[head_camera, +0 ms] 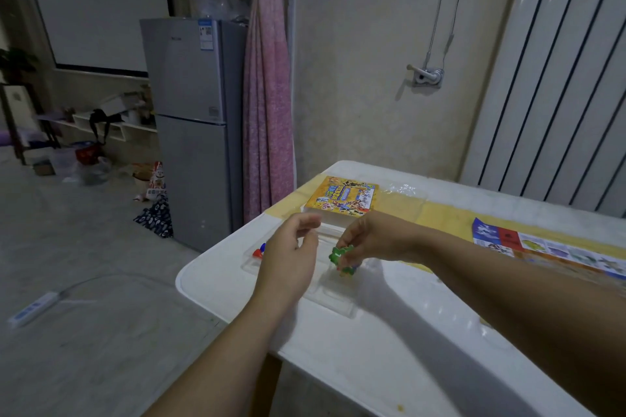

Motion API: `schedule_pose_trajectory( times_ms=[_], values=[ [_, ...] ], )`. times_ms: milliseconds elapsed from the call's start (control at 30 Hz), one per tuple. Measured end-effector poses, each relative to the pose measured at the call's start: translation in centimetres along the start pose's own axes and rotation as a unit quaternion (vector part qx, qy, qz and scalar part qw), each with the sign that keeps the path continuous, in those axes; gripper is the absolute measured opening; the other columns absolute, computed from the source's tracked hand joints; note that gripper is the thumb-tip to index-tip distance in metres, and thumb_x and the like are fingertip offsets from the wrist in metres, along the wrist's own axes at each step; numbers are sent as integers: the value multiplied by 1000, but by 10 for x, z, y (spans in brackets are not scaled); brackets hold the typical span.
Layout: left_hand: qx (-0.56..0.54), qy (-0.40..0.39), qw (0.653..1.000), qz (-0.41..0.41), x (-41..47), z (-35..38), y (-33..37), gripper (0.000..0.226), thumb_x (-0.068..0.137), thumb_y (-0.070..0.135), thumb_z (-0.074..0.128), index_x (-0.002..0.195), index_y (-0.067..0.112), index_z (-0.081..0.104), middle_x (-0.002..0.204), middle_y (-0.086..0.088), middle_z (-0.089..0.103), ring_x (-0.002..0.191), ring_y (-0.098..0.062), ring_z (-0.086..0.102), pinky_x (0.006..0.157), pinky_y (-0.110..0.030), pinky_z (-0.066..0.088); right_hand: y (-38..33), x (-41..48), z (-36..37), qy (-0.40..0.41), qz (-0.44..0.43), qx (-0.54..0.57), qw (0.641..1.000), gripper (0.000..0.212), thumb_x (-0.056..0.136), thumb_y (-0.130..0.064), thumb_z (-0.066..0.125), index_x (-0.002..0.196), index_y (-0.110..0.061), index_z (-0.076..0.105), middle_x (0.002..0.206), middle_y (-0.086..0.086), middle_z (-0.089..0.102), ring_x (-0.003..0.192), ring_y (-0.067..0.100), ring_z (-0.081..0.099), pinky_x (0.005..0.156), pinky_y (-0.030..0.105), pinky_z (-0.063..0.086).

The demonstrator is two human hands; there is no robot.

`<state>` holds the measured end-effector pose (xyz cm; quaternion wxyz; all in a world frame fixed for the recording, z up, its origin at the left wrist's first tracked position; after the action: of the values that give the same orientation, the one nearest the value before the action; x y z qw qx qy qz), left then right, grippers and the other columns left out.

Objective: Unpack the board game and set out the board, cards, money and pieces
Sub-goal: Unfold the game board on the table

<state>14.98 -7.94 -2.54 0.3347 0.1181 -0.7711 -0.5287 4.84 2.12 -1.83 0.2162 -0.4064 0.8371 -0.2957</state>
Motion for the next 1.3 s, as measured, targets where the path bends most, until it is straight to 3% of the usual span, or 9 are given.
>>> schedule_pose_trajectory(
  times_ms=[133,267,333,400,600,767,933,1100,1300],
  values=[
    [-215,22,960,-177,-1,7,-7,21,93,3,48,96,19,61,99,0,64,93,-12,60,83,-21,45,-12,-4,-14,16,-29,49,998,13,75,-3,76,76,-15,71,74,6,70,61,5,61,66,14,47],
    [-490,-26,784,-380,-15,41,-11,23,98,20,42,95,3,57,90,-17,58,80,-29,56,86,-38,44,-41,-8,-19,12,-69,60,996,13,76,0,74,77,-13,71,68,2,68,62,6,62,66,16,48],
    [-547,-29,736,-399,-18,48,-7,33,100,25,37,97,-2,57,89,-21,60,80,-33,57,86,-45,48,-48,-8,-15,12,-64,15,998,12,76,-8,76,80,-17,71,73,1,70,69,8,63,72,23,50],
    [-586,-27,709,-393,-20,54,-3,36,100,20,34,89,-2,61,78,-20,67,75,-31,62,71,-42,57,-50,-8,-7,6,-62,-55,997,13,76,-15,77,87,-21,72,76,-3,70,69,2,61,76,23,51],
    [-604,12,681,-414,-32,66,-6,38,102,18,32,85,-2,59,66,-16,67,48,-23,66,47,-36,55,-48,-24,0,26,-91,-178,979,33,79,-26,76,110,-16,70,95,-1,71,75,1,56,67,11,43],
    [-598,0,669,-442,-44,89,10,42,103,27,31,83,-3,53,78,-15,59,71,-22,58,39,-29,51,-33,-53,-14,65,-113,-160,979,40,76,-25,78,114,-15,68,98,-3,69,71,-3,55,68,5,41],
    [-601,-25,655,-457,-61,134,31,42,103,25,34,77,-3,52,66,-13,56,55,-20,57,40,-26,51,-2,-94,-45,122,-106,-148,976,39,75,-30,78,110,-16,70,95,-8,65,83,0,57,71,3,38],
    [-577,-72,660,-476,-88,198,58,40,102,22,39,76,-3,55,57,-11,61,55,-19,58,40,-23,52,37,-158,-77,188,-69,-123,972,25,81,-34,71,103,-23,72,99,-14,63,94,-1,56,82,15,44],
    [-577,-133,617,-518,-138,297,106,35,102,25,39,82,-1,53,74,-14,56,63,-19,54,34,-27,49,105,-258,-118,313,15,-53,948,19,94,-24,55,102,-20,72,96,-11,65,94,6,61,87,25,47]
  ],
)
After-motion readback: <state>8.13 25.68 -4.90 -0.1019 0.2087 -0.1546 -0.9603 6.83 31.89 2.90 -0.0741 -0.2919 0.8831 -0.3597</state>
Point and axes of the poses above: each hand's wrist, its own x-axis towards the middle knuckle, its own z-axis out of the palm, y = z × x, the point moved 7 cm from there along x, towards the middle knuckle
